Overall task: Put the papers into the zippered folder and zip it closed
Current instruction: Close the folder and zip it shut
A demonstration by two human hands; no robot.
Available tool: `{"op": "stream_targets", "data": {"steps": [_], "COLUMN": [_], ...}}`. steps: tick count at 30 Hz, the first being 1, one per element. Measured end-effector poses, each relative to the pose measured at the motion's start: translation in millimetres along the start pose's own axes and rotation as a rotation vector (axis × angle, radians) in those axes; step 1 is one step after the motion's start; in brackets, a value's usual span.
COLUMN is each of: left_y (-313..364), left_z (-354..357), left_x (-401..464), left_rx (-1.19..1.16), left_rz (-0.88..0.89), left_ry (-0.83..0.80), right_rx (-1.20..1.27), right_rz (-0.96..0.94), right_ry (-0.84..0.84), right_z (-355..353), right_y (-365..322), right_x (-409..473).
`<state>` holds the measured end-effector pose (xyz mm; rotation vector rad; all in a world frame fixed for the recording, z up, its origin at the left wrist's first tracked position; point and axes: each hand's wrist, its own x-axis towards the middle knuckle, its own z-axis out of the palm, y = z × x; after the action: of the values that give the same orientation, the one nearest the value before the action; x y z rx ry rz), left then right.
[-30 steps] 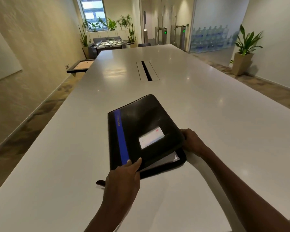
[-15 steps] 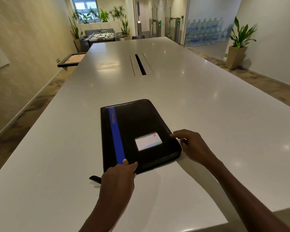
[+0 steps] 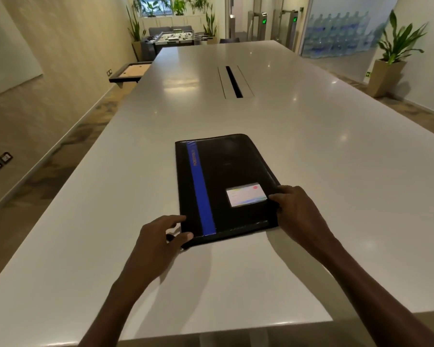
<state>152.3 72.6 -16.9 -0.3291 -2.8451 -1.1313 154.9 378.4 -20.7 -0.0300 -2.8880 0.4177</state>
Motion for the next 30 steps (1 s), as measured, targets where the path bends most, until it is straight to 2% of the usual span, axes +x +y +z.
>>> {"op": "stream_targets", "data": {"steps": [3, 5, 9, 13, 16, 23, 30], "left_y": [-14.2, -18.3, -22.1, -24.3, -24.5, -26.4, -27.9], "left_z": [-4.9, -7.1, -9.1, -10.4, -9.6, -14.1, -24.1], "left_x": [-7.2, -12.0, -18.6, -25.4, -29.3, -22.5, -17.1], "left_rx": [-0.052, -0.068, -0.094, -0.037, -0.043, -0.187, -0.211], "left_rz": [-0.036, -0.022, 0.018, 0.095, 0.093, -0.078, -0.094], "left_ry": [-0.011, -0.025, -0.057, -0.082, -0.085, -0.213, -0.296], "right_rx": [0.096, 0.196, 0.32, 0.324, 0.306, 0.269, 0.305], "right_rz": [-0.057, -0.105, -0.091, -0.094, -0.059, 0.003, 0.009], "right_ry": [0.261, 0.308, 0.046, -0.062, -0.064, 0.009, -0.045], "right_z": [2.8, 6.9, 26.1, 48.9, 58.1, 64.3, 66.9], "right_y": [-39.8, -70.7, -114.2, -141.4, -156.9, -173.3, -172.1], "right_x": [-15.9, -29.5, -57.3, -78.1, -82.9, -73.8, -66.5]}}
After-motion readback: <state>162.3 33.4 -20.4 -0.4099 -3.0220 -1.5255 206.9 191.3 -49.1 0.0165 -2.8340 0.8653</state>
